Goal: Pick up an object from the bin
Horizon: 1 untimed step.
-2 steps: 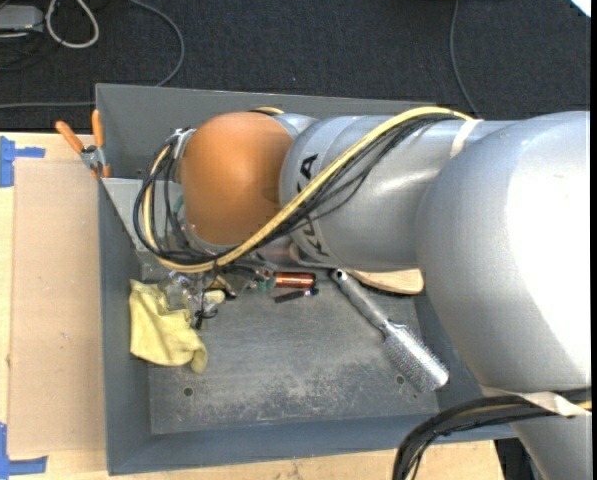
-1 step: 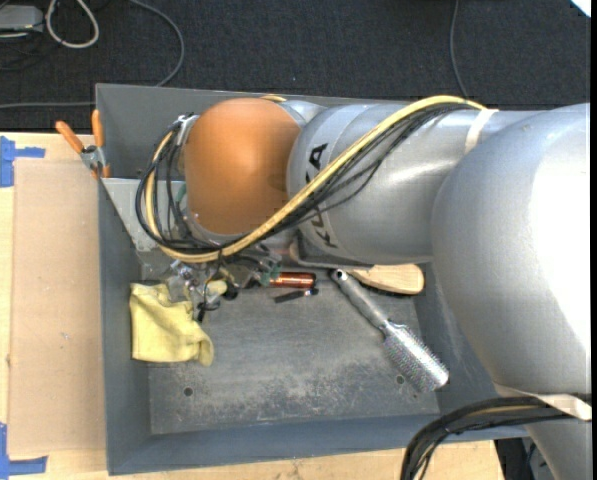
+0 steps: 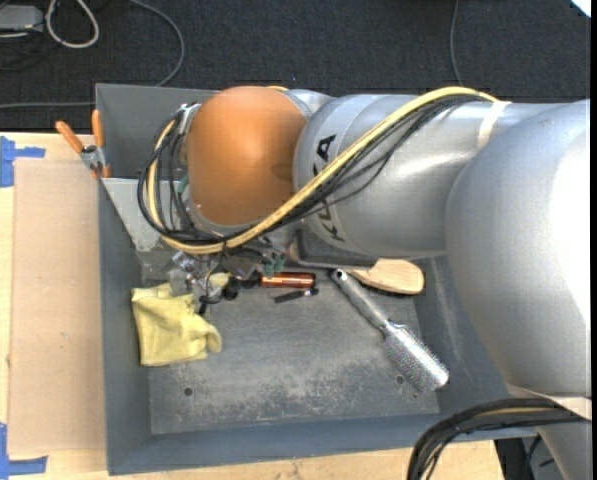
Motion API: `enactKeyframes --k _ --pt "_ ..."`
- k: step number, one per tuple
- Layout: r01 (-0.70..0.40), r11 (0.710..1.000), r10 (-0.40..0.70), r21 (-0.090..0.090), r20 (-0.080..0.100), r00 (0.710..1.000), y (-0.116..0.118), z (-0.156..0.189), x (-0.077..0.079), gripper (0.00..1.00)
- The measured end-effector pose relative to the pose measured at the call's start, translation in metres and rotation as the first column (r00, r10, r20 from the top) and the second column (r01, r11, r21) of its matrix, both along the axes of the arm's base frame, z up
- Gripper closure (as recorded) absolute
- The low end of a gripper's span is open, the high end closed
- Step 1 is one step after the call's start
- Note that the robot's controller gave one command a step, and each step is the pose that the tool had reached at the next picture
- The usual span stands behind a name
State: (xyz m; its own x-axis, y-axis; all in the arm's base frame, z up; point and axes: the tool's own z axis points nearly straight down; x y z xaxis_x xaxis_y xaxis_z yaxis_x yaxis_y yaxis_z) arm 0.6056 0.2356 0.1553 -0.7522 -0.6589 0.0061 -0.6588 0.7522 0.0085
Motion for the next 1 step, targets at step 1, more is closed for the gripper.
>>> enactKeyframes --k 1 --pt "0.001 1.0 -0.001 0.0 0.001 1.0 0.0002 0.0111 0.0002 1.0"
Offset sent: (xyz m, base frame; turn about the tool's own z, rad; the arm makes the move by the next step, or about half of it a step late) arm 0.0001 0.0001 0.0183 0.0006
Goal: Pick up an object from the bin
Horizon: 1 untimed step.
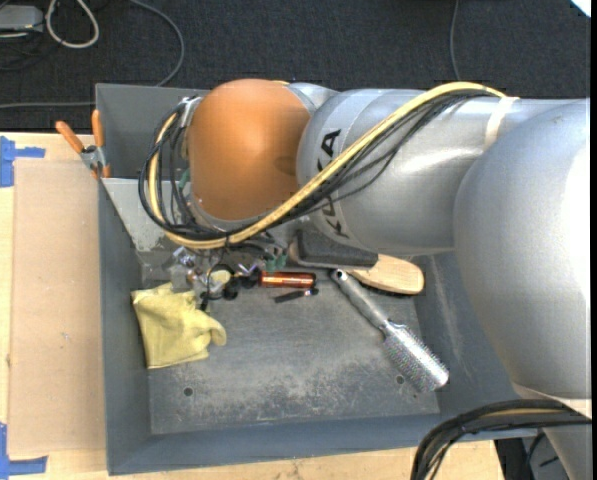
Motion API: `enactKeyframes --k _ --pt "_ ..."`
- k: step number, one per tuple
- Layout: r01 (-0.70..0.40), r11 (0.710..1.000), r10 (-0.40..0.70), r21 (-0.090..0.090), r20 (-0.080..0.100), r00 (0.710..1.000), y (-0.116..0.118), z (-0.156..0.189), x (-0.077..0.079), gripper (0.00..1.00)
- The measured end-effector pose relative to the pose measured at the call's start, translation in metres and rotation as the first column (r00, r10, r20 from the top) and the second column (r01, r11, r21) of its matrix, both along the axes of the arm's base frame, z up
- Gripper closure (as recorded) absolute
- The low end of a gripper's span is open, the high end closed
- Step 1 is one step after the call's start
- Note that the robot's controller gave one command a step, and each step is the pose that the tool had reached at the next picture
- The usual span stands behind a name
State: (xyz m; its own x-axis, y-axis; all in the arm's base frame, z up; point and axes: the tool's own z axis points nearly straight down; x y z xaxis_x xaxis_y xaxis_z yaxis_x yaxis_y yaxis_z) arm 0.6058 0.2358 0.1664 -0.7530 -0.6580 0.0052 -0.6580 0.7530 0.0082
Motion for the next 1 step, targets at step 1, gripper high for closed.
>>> enactKeyframes --k 1 --pt "0.001 1.0 -0.001 0.001 0.0 1.0 0.0002 0.0036 0.0 1.0"
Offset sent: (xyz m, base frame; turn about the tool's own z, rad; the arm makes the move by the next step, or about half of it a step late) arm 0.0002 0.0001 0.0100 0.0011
